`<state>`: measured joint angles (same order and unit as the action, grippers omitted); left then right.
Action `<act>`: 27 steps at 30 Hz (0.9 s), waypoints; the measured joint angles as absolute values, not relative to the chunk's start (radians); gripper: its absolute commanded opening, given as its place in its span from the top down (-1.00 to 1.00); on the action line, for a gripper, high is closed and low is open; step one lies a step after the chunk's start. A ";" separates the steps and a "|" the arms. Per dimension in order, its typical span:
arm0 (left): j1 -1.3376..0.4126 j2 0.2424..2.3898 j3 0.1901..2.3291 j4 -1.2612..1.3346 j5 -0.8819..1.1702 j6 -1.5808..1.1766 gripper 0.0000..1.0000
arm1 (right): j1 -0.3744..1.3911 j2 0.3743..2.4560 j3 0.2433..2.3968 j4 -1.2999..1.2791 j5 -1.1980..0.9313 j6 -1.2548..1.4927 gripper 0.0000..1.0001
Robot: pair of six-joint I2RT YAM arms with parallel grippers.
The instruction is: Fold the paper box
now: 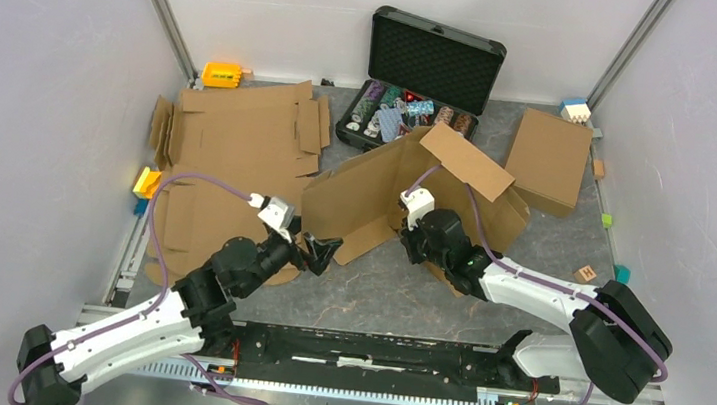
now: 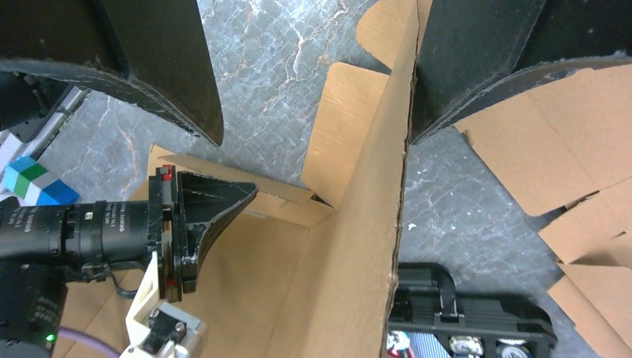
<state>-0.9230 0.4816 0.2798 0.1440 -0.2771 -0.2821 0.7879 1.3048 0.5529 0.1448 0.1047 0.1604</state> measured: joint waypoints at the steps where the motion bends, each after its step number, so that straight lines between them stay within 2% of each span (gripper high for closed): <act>1: -0.923 0.501 0.285 0.145 -0.271 -0.282 -0.89 | 0.788 1.305 0.553 0.143 0.104 0.159 1.00; 6: -0.922 0.601 0.304 0.167 -0.301 -0.285 -0.78 | 0.788 1.305 0.553 0.141 0.087 0.152 1.00; 13: -0.922 0.611 0.318 0.150 -0.367 -0.315 -0.87 | 0.788 1.308 0.565 0.123 0.078 0.139 1.00; 17: -0.921 0.553 0.321 0.143 -0.385 -0.305 -0.63 | 0.787 1.308 0.571 0.112 0.070 0.128 1.00; 20: -0.916 0.556 0.363 0.124 -0.379 -0.266 -0.64 | 0.787 1.308 0.572 0.107 0.063 0.123 1.00; 24: -0.893 0.664 0.470 0.125 -0.340 -0.204 -0.68 | 0.787 1.308 0.572 0.104 0.055 0.119 1.00; 27: -0.868 0.727 0.491 0.153 -0.293 -0.176 -0.60 | 0.787 1.308 0.572 0.104 0.052 0.115 1.00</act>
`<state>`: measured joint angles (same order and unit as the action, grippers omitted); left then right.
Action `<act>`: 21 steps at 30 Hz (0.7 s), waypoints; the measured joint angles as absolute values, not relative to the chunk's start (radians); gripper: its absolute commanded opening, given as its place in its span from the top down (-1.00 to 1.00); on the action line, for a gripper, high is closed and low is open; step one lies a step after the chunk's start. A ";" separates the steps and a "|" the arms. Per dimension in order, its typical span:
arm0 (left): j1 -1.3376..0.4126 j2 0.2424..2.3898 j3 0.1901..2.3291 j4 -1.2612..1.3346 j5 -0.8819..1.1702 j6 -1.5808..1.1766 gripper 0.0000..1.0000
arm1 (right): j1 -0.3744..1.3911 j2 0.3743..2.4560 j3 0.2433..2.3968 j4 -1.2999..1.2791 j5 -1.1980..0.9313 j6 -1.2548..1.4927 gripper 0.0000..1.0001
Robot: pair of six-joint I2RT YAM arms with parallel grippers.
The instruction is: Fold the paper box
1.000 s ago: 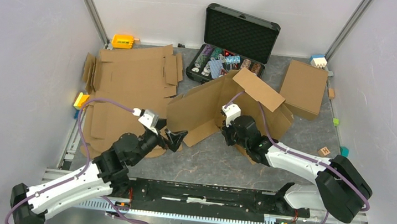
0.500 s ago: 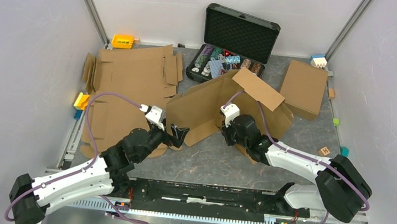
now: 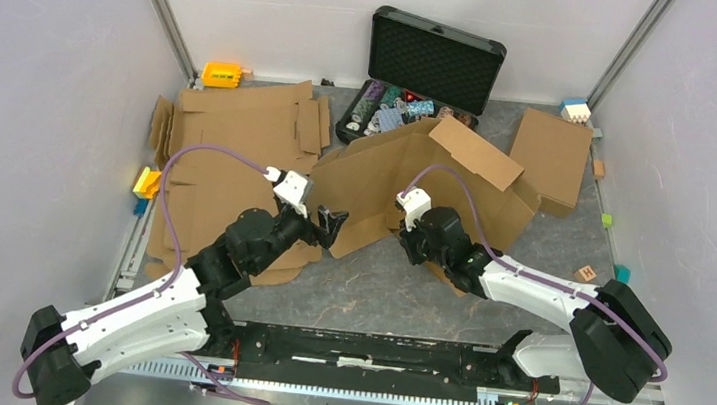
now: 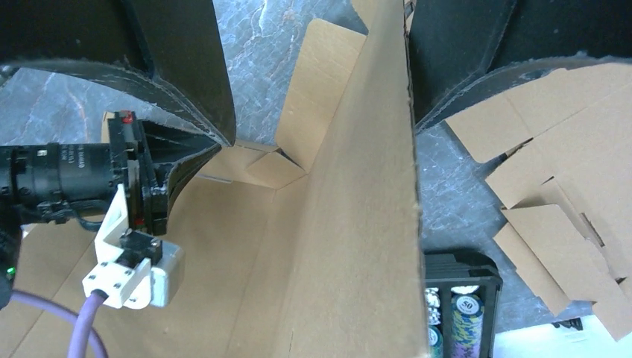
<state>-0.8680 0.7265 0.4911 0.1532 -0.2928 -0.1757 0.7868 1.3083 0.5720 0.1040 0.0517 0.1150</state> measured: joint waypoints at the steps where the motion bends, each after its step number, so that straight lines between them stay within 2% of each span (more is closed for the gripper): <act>1: -0.858 0.741 0.491 0.155 -0.276 -0.169 -0.52 | 0.787 1.308 0.572 0.104 0.052 0.115 1.00; 4: -0.835 0.764 0.491 0.159 -0.232 -0.153 -0.41 | 0.787 1.308 0.575 0.096 0.053 0.114 1.00; 13: -0.788 0.732 0.493 0.159 -0.187 -0.132 -0.82 | 0.787 1.308 0.587 0.073 0.073 0.113 1.00; 21: -0.773 0.609 0.483 0.136 -0.204 -0.157 -0.85 | 0.787 1.308 0.593 0.059 0.080 0.107 1.00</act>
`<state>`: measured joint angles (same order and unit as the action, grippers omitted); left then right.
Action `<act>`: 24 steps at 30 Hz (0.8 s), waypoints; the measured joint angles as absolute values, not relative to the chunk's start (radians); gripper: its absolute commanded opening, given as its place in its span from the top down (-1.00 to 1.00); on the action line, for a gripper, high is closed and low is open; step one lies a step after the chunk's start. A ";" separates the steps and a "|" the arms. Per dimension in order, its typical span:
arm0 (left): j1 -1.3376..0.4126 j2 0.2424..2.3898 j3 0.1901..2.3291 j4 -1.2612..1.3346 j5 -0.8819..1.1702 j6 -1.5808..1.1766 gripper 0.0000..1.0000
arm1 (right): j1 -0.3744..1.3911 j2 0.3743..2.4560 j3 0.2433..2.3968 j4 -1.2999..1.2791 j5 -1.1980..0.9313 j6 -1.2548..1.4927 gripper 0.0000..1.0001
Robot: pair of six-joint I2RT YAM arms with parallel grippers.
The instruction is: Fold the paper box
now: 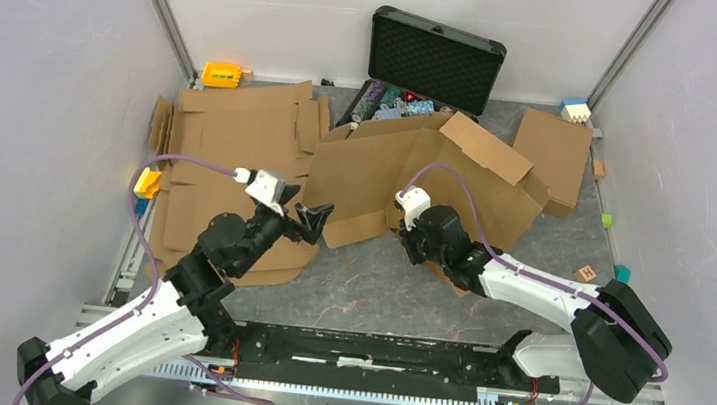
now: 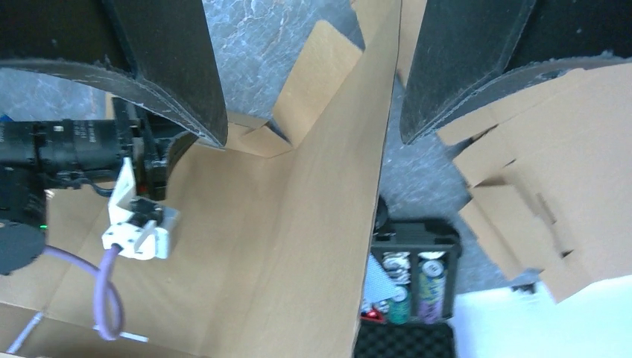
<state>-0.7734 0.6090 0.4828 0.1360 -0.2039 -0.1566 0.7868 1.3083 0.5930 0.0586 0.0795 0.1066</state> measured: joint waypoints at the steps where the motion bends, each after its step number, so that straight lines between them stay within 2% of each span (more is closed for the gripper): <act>1: -0.773 0.587 0.471 0.126 -0.228 -0.166 -0.86 | 0.787 1.308 0.593 0.058 0.080 0.106 1.00; 6: -0.751 0.511 0.395 0.099 -0.287 -0.185 -0.91 | 0.787 1.308 0.598 0.049 0.080 0.106 1.00; 9: -0.703 0.572 0.401 0.119 -0.252 -0.185 -0.95 | 0.787 1.308 0.600 0.045 0.080 0.106 1.00; 14: -0.561 0.806 0.509 0.143 -0.118 -0.185 -0.94 | 0.787 1.312 0.602 0.043 0.080 0.106 1.00; 21: -0.161 1.274 0.842 0.298 0.297 -0.327 -0.82 | 0.787 1.334 0.628 0.024 0.105 0.107 1.00; 22: -0.134 1.358 0.912 0.317 0.348 -0.340 -0.82 | 0.787 1.337 0.635 0.016 0.112 0.107 0.97; 24: -0.117 1.489 1.015 0.340 0.426 -0.350 -0.82 | 0.787 1.342 0.649 -0.002 0.120 0.108 0.50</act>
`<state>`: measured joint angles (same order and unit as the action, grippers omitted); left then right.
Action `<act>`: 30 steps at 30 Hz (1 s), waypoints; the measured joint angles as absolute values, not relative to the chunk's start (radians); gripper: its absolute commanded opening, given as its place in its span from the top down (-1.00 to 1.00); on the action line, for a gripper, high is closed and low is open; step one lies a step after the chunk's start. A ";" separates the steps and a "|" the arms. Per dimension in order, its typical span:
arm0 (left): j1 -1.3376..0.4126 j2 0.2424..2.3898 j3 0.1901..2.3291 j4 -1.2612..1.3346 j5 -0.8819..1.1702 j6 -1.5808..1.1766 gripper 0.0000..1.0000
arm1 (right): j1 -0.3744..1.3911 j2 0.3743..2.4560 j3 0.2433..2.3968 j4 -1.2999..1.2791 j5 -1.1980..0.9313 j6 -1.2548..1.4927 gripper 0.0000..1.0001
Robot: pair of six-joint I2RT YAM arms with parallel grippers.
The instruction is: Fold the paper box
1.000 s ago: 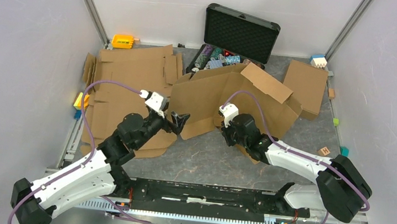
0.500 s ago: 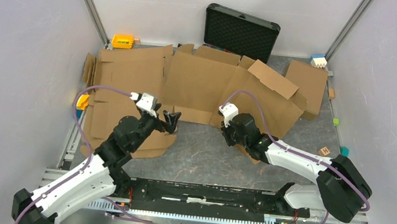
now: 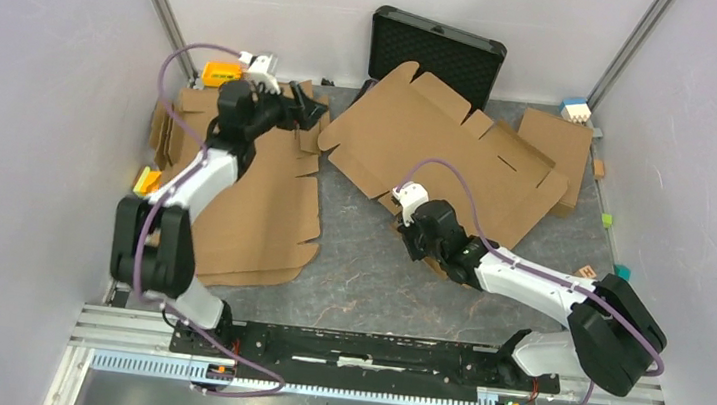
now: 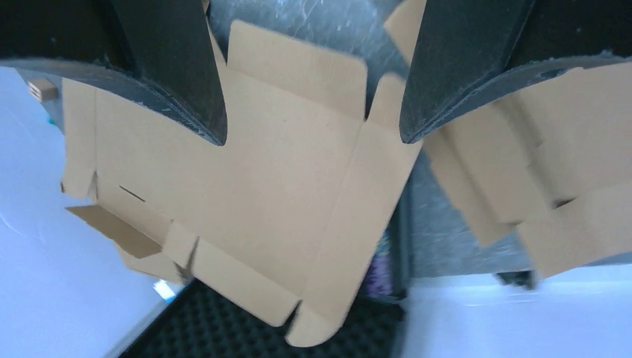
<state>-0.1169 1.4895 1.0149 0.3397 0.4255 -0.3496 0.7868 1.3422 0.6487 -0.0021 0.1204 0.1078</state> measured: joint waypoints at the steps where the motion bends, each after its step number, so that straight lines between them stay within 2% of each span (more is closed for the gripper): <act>1: -0.115 1.555 1.068 0.344 0.466 -0.352 -0.81 | 0.786 1.343 0.652 -0.010 0.124 0.111 0.23; 2: -0.116 1.611 1.119 0.337 0.504 -0.352 -0.81 | 0.783 1.344 0.655 -0.020 0.125 0.114 -0.09; 3: -0.119 1.674 1.180 0.329 0.542 -0.355 -0.81 | 0.781 1.344 0.656 -0.028 0.126 0.123 -0.30; 4: -0.120 1.749 1.258 0.315 0.583 -0.362 -0.82 | 0.776 1.344 0.659 -0.041 0.124 0.125 -0.42; 10: -0.126 1.998 1.489 0.255 0.684 -0.419 -0.82 | 0.712 1.320 0.687 -0.128 0.088 0.142 -0.82; 11: -0.127 2.026 1.514 0.232 0.687 -0.422 -0.82 | 0.700 1.307 0.695 -0.142 0.085 0.146 -0.96; 15: -0.133 2.130 1.621 0.138 0.665 -0.422 -0.85 | 0.638 1.226 0.749 -0.220 0.108 0.183 -0.96; 18: -0.133 2.196 1.695 0.072 0.633 -0.420 -0.85 | 0.517 1.148 0.774 -0.257 0.131 0.226 -0.96; 24: -0.135 2.318 1.838 -0.035 0.603 -0.420 -0.79 | 0.047 1.007 0.667 -0.255 0.026 0.325 -0.96; 30: -0.138 2.378 1.879 -0.081 0.622 -0.420 -0.72 | -0.216 1.015 0.460 -0.218 -0.102 0.399 -0.96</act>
<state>-0.1383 2.3775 1.8786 -0.0807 0.6220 -0.4202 -0.2161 1.0149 0.4603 -0.2180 -0.1020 0.3988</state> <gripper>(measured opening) 0.869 0.979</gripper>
